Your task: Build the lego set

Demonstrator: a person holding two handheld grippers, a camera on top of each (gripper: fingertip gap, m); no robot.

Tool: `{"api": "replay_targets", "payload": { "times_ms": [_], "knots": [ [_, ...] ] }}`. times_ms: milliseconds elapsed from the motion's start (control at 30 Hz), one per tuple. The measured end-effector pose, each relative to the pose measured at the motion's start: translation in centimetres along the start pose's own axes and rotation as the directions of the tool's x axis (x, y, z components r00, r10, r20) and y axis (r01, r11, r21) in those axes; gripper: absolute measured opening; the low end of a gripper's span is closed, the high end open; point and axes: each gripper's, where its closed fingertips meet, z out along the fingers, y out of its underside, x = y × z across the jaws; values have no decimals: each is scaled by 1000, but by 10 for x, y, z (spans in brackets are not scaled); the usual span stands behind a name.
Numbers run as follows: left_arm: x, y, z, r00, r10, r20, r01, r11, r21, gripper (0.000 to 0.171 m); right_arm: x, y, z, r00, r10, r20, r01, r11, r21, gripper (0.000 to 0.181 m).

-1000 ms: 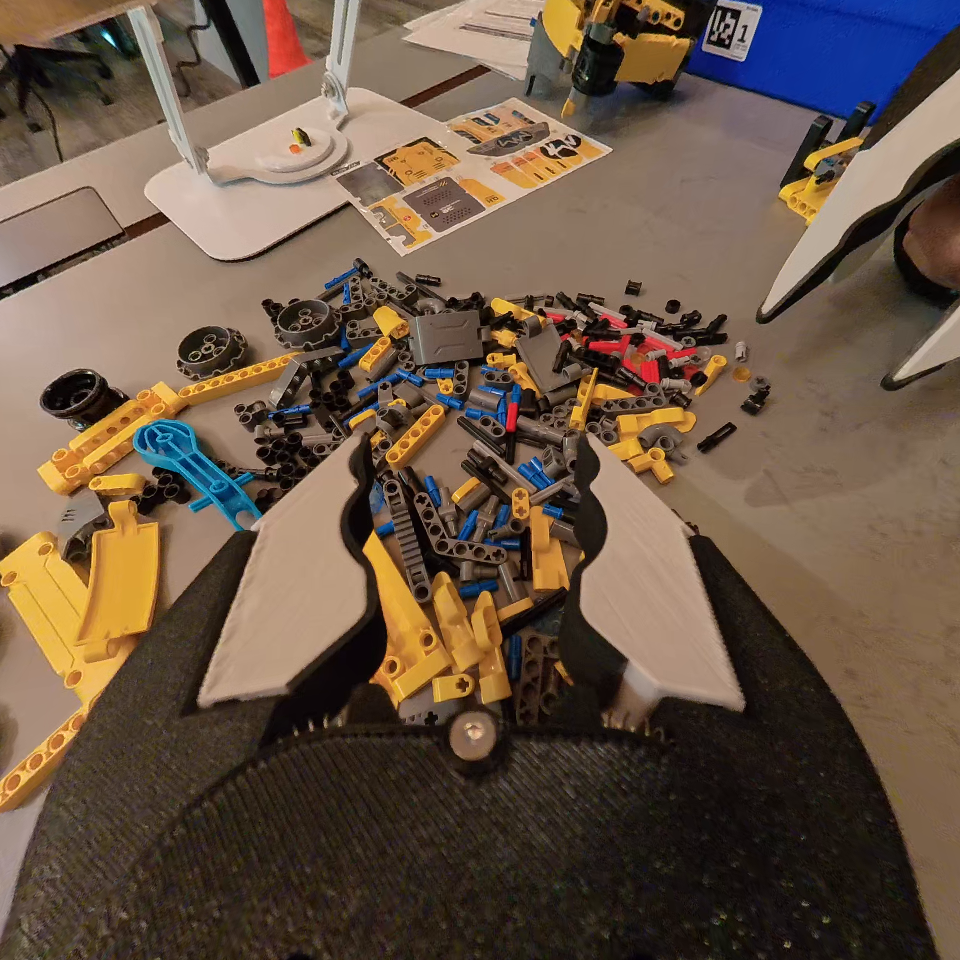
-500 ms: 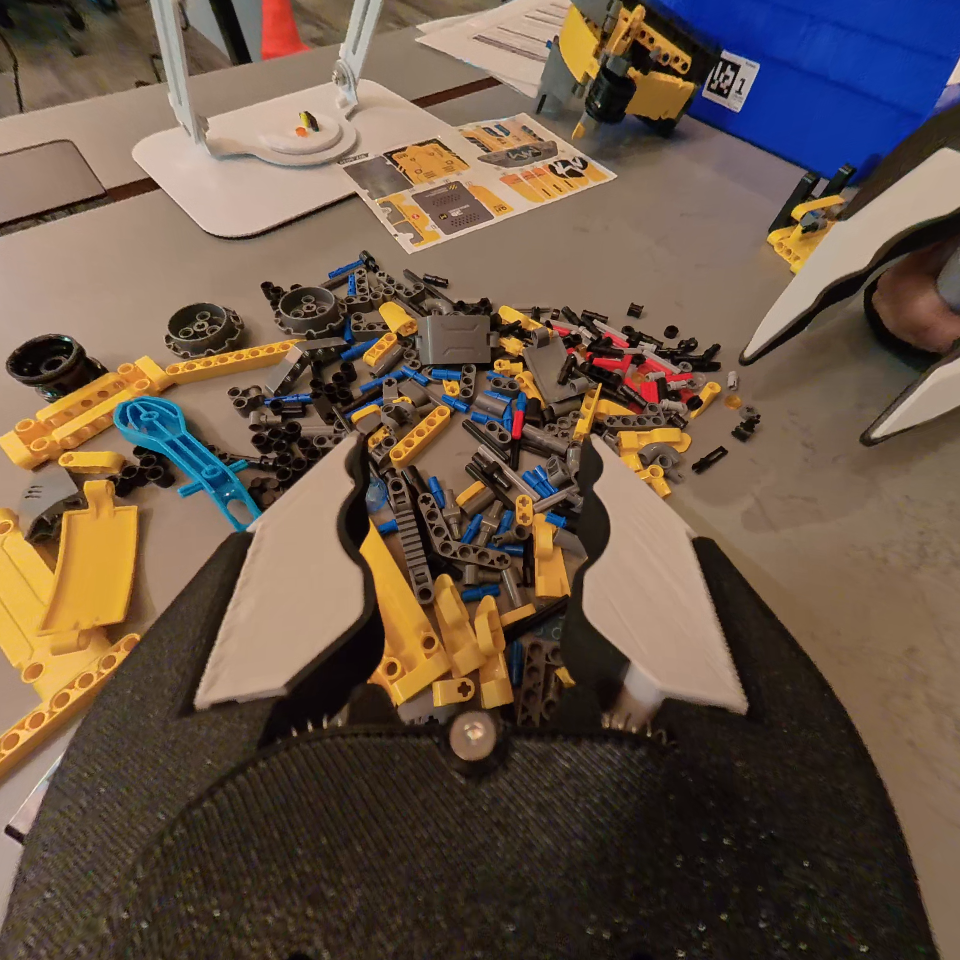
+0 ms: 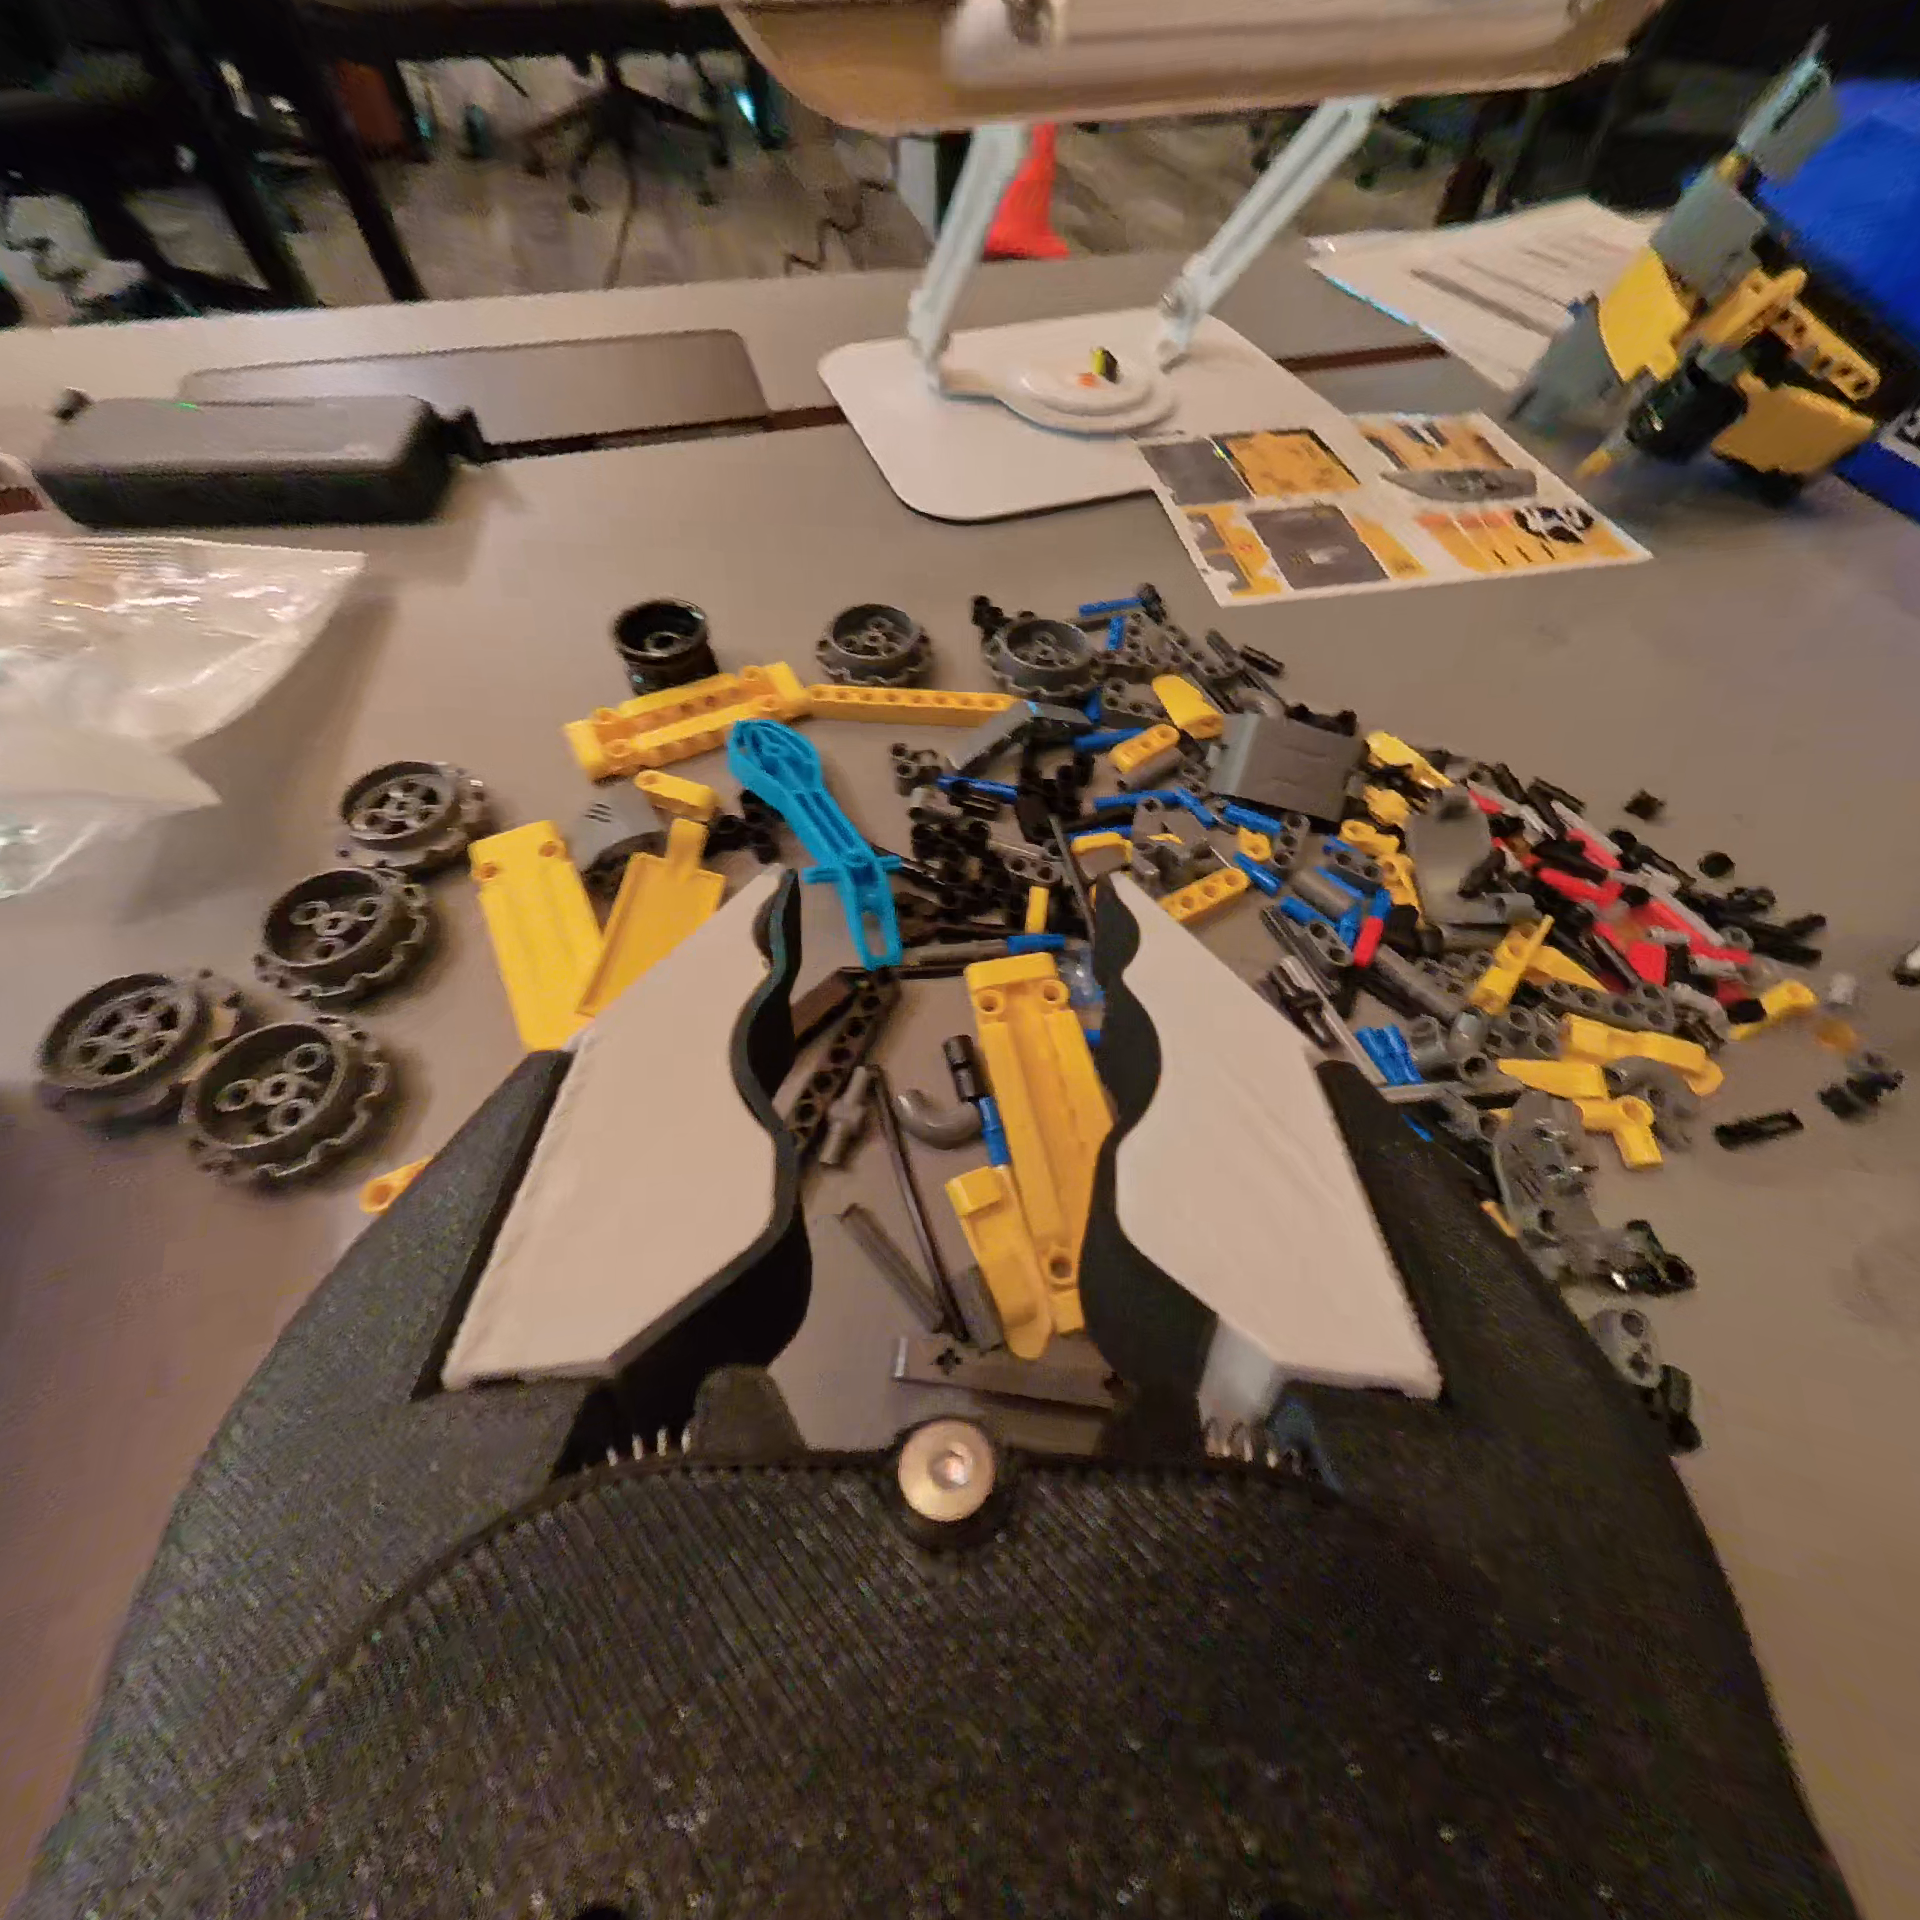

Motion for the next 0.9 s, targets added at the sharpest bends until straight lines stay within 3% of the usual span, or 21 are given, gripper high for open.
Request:
{"api": "replay_targets", "payload": {
  "times_ms": [133,300,500,667,767,900],
  "knots": [
    [-23,-1,-5,998,-9,65,8,1000,13,51,-1,0,-1,1000,7,14,-7,1000,5,52],
    [-79,1,-18,974,-6,225,8,1000,-6,43,-2,0,-1,1000,2,17,-3,1000,7,52],
    [-95,-5,-19,980,-93,176,91,996,21,46,0,0,-1,999,34,27,-34,999,7,52],
    [-66,-29,22,998,-61,8,62,991,-115,62,2,-2,-2,998,53,32,-54,998,18,52],
    [-72,-47,61,1000,4,14,-1,986,-164,60,0,-2,-3,999,36,30,-36,999,18,53],
    [-84,-37,110,999,24,29,-14,953,-302,57,-3,1,-3,1000,14,19,-14,1000,7,53]
  ]
}}
